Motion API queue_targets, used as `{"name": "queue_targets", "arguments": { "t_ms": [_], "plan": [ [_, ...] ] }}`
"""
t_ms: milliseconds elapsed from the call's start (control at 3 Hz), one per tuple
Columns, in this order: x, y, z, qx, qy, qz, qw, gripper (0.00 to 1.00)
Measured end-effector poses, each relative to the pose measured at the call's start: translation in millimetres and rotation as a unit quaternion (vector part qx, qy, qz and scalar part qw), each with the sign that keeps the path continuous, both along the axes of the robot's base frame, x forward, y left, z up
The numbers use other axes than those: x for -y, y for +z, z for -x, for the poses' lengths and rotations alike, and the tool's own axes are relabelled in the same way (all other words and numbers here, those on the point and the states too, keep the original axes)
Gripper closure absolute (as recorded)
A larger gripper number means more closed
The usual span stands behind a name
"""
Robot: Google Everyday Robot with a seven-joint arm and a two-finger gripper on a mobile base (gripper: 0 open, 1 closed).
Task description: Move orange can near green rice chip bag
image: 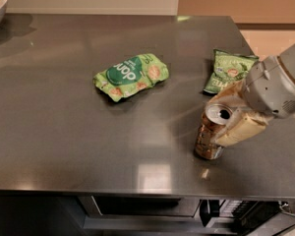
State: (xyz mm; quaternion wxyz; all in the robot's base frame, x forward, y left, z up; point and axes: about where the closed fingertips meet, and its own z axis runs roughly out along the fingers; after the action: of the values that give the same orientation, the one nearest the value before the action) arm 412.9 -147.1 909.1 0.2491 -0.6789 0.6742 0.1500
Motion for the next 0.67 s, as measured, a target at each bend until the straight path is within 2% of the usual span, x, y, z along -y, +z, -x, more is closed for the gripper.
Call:
{"name": "queue_targets", "arguments": {
  "t_ms": [333, 667],
  "plan": [
    [-11, 8, -30, 0.005, -0.013, -0.001, 0.9999, 1.00],
    [-25, 15, -63, 0.008, -0.023, -0.005, 0.9997, 1.00]
  ]
}}
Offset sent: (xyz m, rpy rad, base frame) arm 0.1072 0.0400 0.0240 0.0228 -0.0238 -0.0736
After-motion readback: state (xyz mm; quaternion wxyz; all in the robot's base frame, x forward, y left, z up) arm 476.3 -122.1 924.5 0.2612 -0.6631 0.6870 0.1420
